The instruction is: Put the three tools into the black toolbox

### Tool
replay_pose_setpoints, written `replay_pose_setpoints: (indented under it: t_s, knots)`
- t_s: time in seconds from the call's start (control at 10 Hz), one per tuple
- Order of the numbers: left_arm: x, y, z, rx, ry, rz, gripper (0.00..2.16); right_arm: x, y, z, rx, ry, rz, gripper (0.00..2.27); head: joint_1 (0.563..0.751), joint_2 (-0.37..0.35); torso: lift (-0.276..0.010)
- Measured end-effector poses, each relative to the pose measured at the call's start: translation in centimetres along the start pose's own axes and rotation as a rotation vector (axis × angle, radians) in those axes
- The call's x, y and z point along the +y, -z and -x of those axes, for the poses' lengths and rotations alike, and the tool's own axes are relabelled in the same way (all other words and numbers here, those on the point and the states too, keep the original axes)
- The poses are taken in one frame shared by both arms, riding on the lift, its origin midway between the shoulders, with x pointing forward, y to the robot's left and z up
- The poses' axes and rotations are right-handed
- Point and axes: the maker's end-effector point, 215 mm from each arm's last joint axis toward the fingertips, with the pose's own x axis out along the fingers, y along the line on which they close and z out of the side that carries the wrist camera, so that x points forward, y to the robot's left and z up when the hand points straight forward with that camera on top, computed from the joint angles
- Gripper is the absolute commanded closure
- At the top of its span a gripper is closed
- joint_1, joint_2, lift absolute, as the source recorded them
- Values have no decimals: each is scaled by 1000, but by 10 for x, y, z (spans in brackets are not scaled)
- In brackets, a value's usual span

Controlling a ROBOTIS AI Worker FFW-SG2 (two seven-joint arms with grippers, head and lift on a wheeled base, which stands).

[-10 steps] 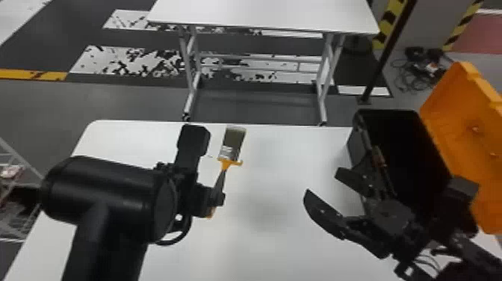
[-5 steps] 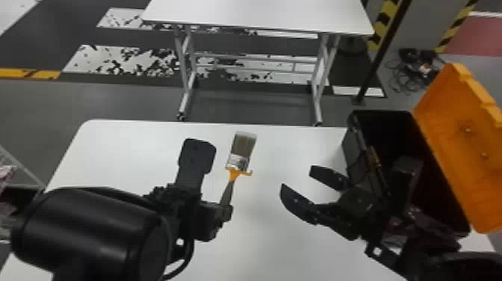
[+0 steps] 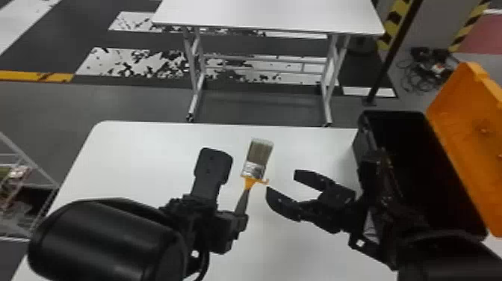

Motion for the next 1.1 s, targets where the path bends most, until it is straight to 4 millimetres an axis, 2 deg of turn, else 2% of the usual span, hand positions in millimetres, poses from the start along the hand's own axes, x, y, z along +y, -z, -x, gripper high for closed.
replay_pose_setpoints:
  t_s: [0.5,1.1]
  knots:
    - [-17,-6,5,-19,28,-26,2145,-5,-2,-15,26,-9,-15,80,695,1,-51]
    - [-36,-2,4,-11,45,-61,2142,-4,-8,-30,24,-22,-22,87,695,-6,-51]
